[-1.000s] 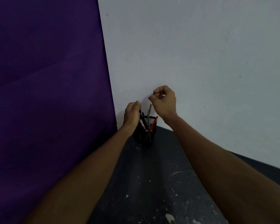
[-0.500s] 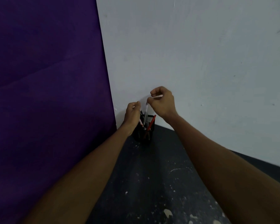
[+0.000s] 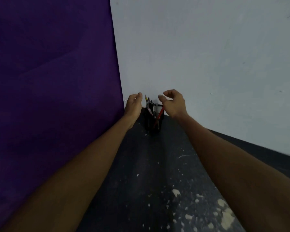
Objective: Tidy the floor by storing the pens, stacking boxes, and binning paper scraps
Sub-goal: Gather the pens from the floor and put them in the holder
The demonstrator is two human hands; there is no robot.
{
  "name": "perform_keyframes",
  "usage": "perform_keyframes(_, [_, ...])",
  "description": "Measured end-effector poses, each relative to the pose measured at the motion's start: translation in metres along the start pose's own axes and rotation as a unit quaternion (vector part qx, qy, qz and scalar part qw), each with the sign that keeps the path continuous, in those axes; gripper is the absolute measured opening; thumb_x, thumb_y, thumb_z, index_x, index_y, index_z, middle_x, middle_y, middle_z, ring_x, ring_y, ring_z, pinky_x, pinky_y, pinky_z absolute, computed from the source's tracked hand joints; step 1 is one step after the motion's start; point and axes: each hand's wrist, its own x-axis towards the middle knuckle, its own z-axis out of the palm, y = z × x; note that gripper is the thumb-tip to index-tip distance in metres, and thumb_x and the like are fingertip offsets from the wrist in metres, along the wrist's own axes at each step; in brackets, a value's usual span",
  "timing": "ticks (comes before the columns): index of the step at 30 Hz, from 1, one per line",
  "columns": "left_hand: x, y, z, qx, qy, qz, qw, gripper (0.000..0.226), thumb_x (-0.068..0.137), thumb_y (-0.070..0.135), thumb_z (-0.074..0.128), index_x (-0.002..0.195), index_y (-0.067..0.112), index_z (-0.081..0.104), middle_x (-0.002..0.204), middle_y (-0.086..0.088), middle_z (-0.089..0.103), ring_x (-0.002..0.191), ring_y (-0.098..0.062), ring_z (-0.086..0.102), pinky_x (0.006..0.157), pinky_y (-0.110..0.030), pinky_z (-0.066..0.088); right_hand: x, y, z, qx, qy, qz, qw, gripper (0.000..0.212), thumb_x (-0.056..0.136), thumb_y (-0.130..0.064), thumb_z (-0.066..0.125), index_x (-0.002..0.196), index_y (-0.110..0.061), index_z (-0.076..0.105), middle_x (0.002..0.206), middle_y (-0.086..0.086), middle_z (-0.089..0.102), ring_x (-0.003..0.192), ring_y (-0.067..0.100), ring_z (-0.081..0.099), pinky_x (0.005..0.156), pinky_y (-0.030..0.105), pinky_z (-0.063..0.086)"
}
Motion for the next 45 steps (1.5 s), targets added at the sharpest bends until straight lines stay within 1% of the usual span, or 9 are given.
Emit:
perform_keyframes(6, [-0.059, 0.01, -0.035, 0.023, -0.006, 0.015, 1.0, 0.032, 0.101, 0.038, 0.036, 0.11, 0.011, 0.052, 0.093, 0.006, 0.05, 0.09, -0.009, 0.047, 0.08, -0.023, 0.039, -0.053, -0.016, -0.014, -0.015, 0.029, 0.013, 0.999, 0.03, 0.086, -0.03, 0.066, 0.107, -0.008, 0.064, 0.11, 0.005, 0.065, 0.094, 0.013, 0.058, 0.079, 0.017, 0.039])
perform_keyframes(11, [-0.139, -0.002, -0.074, 0.034, -0.028, 0.02, 0.999, 0.021, 0.101, 0.038, 0.038, 0.095, 0.024, 0.053, 0.096, 0.007, 0.049, 0.089, -0.006, 0.048, 0.089, -0.024, 0.037, -0.123, -0.029, -0.017, -0.025, 0.034, 0.034, 0.999, 0.027, 0.086, -0.031, 0.066, 0.103, -0.011, 0.063, 0.099, 0.003, 0.066, 0.086, 0.013, 0.057, 0.07, 0.018, 0.038])
perform_keyframes(15, [-0.206, -0.025, -0.109, 0.04, -0.04, 0.011, 0.998, 0.04, 0.1, 0.039, 0.039, 0.13, 0.014, 0.048, 0.117, 0.005, 0.05, 0.109, -0.01, 0.048, 0.096, -0.024, 0.038, -0.191, -0.038, -0.01, 0.007, 0.019, 0.045, 0.999, 0.024, 0.087, -0.032, 0.066, 0.099, -0.013, 0.059, 0.094, 0.004, 0.064, 0.084, 0.018, 0.058, 0.075, 0.031, 0.048])
perform_keyframes(24, [-0.325, -0.069, -0.169, 0.039, -0.044, -0.012, 0.998, 0.037, 0.098, 0.041, 0.043, 0.124, 0.017, 0.053, 0.101, 0.014, 0.056, 0.088, 0.003, 0.052, 0.069, -0.011, 0.038, -0.343, -0.038, 0.009, 0.025, -0.005, 0.09, 0.996, 0.026, 0.086, -0.035, 0.066, 0.101, -0.016, 0.057, 0.105, 0.005, 0.065, 0.098, 0.025, 0.065, 0.088, 0.047, 0.054])
perform_keyframes(29, [-0.365, -0.084, -0.187, 0.036, -0.036, -0.024, 0.998, 0.035, 0.097, 0.039, 0.046, 0.122, 0.016, 0.056, 0.11, 0.008, 0.057, 0.099, -0.006, 0.053, 0.076, -0.016, 0.039, -0.392, -0.034, 0.009, 0.008, -0.023, 0.119, 0.993, 0.031, 0.087, -0.034, 0.065, 0.109, -0.013, 0.057, 0.111, 0.006, 0.066, 0.097, 0.024, 0.066, 0.082, 0.043, 0.057])
perform_keyframes(33, [-0.391, -0.099, -0.196, 0.033, -0.02, -0.038, 0.998, 0.034, 0.097, 0.038, 0.047, 0.12, 0.015, 0.057, 0.112, 0.005, 0.058, 0.098, -0.008, 0.053, 0.079, -0.018, 0.039, -0.415, -0.028, 0.009, -0.007, -0.049, 0.127, 0.991, 0.032, 0.089, -0.036, 0.063, 0.11, -0.014, 0.055, 0.114, 0.004, 0.064, 0.097, 0.023, 0.066, 0.058, 0.032, 0.055])
perform_keyframes(37, [-0.417, -0.119, -0.207, 0.026, 0.006, -0.051, 0.998, 0.033, 0.097, 0.036, 0.048, 0.119, 0.014, 0.057, 0.118, 0.001, 0.059, 0.107, -0.012, 0.053, 0.09, -0.023, 0.04, -0.432, -0.02, 0.014, 0.0, -0.071, 0.126, 0.989, 0.032, 0.089, -0.037, 0.063, 0.11, -0.015, 0.055, 0.113, 0.003, 0.064, 0.097, 0.024, 0.067, 0.064, 0.035, 0.057])
perform_keyframes(42, [-0.461, -0.147, -0.223, 0.014, 0.078, -0.073, 0.994, 0.013, 0.097, 0.025, 0.051, 0.091, 0.017, 0.06, 0.106, -0.005, 0.061, 0.1, -0.016, 0.055, 0.096, -0.032, 0.044, -0.465, 0.001, 0.016, 0.01, -0.119, 0.124, 0.985, 0.034, 0.089, -0.038, 0.063, 0.111, -0.014, 0.054, 0.108, 0.003, 0.065, 0.09, 0.023, 0.068, 0.072, 0.042, 0.058])
perform_keyframes(45, [-0.498, -0.161, -0.226, 0.019, 0.123, -0.09, 0.988, 0.02, 0.096, 0.022, 0.053, 0.076, 0.025, 0.056, 0.096, -0.008, 0.06, 0.089, -0.018, 0.055, 0.081, -0.027, 0.046, -0.492, 0.015, 0.01, 0.014, -0.154, 0.122, 0.98, 0.035, 0.089, -0.039, 0.062, 0.113, -0.015, 0.054, 0.102, -0.003, 0.063, 0.089, 0.022, 0.069, 0.075, 0.043, 0.059])
